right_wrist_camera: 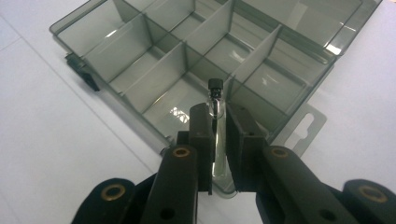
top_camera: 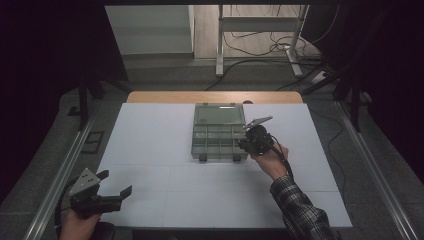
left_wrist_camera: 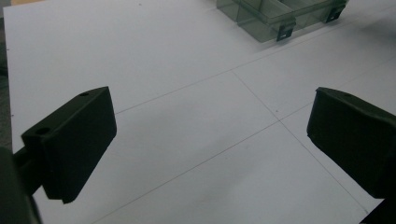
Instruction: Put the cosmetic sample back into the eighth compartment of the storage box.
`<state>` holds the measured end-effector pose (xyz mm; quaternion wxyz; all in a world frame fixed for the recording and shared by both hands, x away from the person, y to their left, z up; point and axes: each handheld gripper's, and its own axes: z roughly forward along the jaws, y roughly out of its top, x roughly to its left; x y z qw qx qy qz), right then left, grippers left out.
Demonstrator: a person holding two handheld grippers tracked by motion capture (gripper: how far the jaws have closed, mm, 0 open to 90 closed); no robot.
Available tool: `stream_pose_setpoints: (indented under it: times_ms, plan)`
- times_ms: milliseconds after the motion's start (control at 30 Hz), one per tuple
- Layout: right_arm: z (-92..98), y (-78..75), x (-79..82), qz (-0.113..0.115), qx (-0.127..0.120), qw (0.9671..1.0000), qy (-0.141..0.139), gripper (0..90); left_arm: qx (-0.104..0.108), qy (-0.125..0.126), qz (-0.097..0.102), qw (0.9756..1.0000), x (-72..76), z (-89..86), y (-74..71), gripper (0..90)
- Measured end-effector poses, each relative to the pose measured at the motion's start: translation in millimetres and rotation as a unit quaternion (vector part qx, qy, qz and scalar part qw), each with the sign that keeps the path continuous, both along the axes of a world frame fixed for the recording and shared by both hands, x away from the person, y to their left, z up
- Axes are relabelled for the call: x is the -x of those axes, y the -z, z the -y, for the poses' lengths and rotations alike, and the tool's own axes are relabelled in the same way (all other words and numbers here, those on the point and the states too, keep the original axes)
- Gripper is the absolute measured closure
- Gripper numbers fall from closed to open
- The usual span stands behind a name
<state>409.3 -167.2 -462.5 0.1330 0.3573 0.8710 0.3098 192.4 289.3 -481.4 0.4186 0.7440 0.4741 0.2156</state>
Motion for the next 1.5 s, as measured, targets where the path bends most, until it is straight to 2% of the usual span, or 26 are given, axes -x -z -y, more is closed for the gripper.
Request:
stream_pose_setpoints:
  times_ms: [533,1000,1300,1500]
  plan:
    - [2.1,11.5,-18.6,-0.007,0.006,0.9998,0.015,80.7,0.003,-0.002,0.0,1.0,-0.1,-0.7,0.2,2.1]
    - [-1.6,19.9,-19.6,-0.016,0.019,0.9996,0.013,79.4,0.003,-0.002,0.001,1.0,0.2,-0.5,0.1,2.1]
    - [-2.0,18.2,-17.2,-0.017,0.019,0.9996,0.012,76.2,0.005,-0.002,0.002,1.0,0.5,-1.2,0.0,2.1]
    - [-2.0,15.5,-14.7,-0.011,0.019,0.9997,0.013,71.0,0.005,-0.002,0.002,1.0,0.6,-1.2,-0.1,2.1]
